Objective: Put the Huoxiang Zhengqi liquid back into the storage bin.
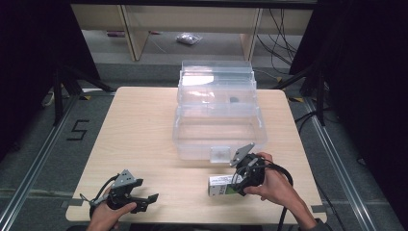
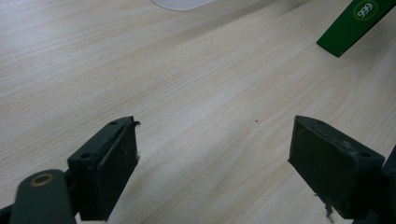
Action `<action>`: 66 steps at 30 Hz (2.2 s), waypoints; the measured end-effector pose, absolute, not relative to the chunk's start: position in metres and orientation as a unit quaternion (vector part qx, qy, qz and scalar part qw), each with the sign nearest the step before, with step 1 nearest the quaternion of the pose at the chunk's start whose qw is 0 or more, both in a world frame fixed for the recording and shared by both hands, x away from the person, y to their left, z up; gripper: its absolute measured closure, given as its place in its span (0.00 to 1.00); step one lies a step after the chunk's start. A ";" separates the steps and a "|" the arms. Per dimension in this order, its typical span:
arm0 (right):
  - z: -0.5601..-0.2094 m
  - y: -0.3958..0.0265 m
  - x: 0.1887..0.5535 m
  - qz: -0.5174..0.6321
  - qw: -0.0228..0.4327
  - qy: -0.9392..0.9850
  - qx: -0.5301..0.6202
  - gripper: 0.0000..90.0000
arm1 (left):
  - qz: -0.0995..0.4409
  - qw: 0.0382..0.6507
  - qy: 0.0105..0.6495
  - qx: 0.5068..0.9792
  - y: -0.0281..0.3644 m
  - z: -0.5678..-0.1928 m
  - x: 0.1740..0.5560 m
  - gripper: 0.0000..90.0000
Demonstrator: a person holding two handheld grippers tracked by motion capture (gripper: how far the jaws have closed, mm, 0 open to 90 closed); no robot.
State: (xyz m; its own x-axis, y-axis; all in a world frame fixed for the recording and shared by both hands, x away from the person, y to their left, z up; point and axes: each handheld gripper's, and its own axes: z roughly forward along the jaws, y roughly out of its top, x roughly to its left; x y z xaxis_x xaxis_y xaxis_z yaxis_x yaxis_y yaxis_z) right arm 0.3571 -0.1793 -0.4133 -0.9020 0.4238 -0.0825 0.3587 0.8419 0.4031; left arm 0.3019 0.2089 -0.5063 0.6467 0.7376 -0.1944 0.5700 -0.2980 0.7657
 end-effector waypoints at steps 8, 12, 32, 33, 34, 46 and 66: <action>-0.419 -0.172 0.360 0.182 0.071 0.961 0.196 0.27 | 0.097 0.429 0.404 0.802 0.209 -0.506 0.302 0.17; -0.421 -0.168 0.361 0.178 0.068 0.965 0.180 0.30 | 0.099 0.430 0.405 0.801 0.209 -0.506 0.302 0.17; -0.435 -0.154 0.369 0.123 0.031 0.980 0.150 0.43 | 0.102 0.426 0.402 0.804 0.210 -0.506 0.302 0.17; -0.436 -0.154 0.369 0.117 0.028 0.980 0.157 0.43 | 0.101 0.426 0.401 0.805 0.210 -0.506 0.302 0.17; -0.436 -0.154 0.370 0.100 0.033 0.980 0.167 0.45 | 0.101 0.426 0.402 0.804 0.210 -0.506 0.302 0.17; -0.440 -0.151 0.371 0.075 0.018 0.989 0.125 0.61 | 0.100 0.426 0.402 0.804 0.210 -0.506 0.303 0.17; -0.431 -0.141 0.374 0.042 0.007 0.996 0.083 0.72 | 0.098 0.435 0.406 0.798 0.209 -0.506 0.302 0.17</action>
State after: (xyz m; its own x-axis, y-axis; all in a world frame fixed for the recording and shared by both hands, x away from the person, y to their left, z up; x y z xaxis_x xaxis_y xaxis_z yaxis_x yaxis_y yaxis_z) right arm 0.3743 -0.1408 -0.4312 -0.9860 0.1668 -0.0073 0.1656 0.9826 0.0842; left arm 0.3016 0.2091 -0.5059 0.6512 0.7330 -0.1967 0.5629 -0.2926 0.7730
